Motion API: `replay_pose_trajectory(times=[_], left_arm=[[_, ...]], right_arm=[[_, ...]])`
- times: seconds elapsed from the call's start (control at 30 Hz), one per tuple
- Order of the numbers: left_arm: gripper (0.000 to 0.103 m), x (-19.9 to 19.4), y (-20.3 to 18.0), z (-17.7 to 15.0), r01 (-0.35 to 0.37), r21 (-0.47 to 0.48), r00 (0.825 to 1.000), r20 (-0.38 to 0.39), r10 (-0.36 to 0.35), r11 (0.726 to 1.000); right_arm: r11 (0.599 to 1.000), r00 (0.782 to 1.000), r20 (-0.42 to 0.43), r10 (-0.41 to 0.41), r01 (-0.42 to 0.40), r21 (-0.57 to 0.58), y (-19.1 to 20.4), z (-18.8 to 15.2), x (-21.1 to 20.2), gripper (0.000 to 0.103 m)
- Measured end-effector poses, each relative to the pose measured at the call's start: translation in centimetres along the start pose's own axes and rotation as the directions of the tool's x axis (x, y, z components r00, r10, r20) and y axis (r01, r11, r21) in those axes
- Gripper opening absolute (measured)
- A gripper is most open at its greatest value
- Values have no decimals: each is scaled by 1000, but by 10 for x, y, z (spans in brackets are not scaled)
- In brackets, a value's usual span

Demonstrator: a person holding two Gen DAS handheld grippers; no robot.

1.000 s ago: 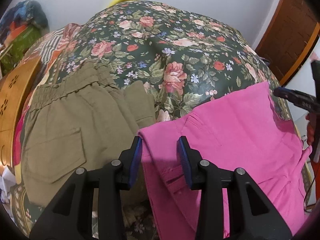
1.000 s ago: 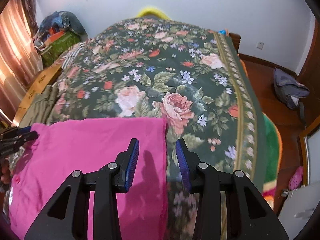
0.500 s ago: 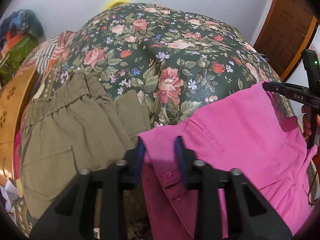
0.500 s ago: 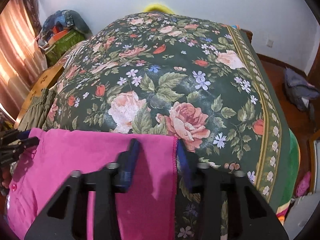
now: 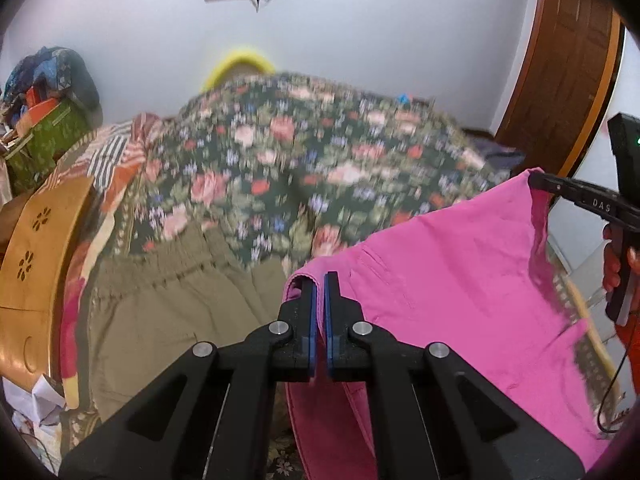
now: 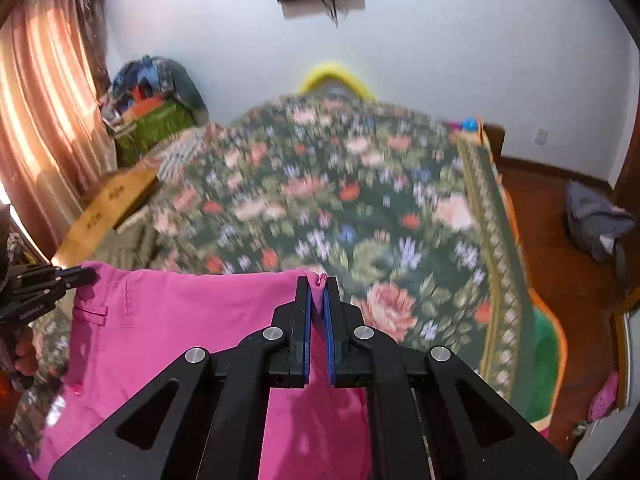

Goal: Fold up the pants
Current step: 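Lift the hems with both grippers and fold them over toward the waistband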

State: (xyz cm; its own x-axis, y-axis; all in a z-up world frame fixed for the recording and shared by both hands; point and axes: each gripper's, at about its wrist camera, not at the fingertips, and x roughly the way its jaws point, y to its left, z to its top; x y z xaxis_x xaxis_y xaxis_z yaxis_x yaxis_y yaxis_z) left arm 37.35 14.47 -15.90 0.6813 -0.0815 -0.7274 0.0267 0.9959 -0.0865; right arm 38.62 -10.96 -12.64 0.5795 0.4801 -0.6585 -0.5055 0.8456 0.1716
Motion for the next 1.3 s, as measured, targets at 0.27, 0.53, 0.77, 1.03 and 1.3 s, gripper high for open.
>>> replay_pose_trajectory(times=[0.27, 0.53, 0.77, 1.03, 1.3], left_arm=[[2, -52, -10, 19, 19, 29, 995, 97, -22, 999], [3, -93, -23, 3, 18, 78, 994, 109, -26, 997], [2, -125, -26, -28, 30, 97, 994, 102, -40, 995], [2, -157, -29, -68, 59, 97, 995, 79, -67, 994], [2, -169, -47, -123, 76, 146, 996, 31, -82, 986]], right_arm=[[1000, 994, 107, 0, 1, -8, 12, 26, -62, 5], [999, 990, 139, 17, -11, -40, 37, 11, -109, 5], [999, 989, 141, 43, -40, -27, 53, -20, -142, 5], [999, 991, 124, 53, -54, 5, 60, -58, -174, 5], [998, 997, 57, 50, -52, 31, 67, -111, -190, 5]])
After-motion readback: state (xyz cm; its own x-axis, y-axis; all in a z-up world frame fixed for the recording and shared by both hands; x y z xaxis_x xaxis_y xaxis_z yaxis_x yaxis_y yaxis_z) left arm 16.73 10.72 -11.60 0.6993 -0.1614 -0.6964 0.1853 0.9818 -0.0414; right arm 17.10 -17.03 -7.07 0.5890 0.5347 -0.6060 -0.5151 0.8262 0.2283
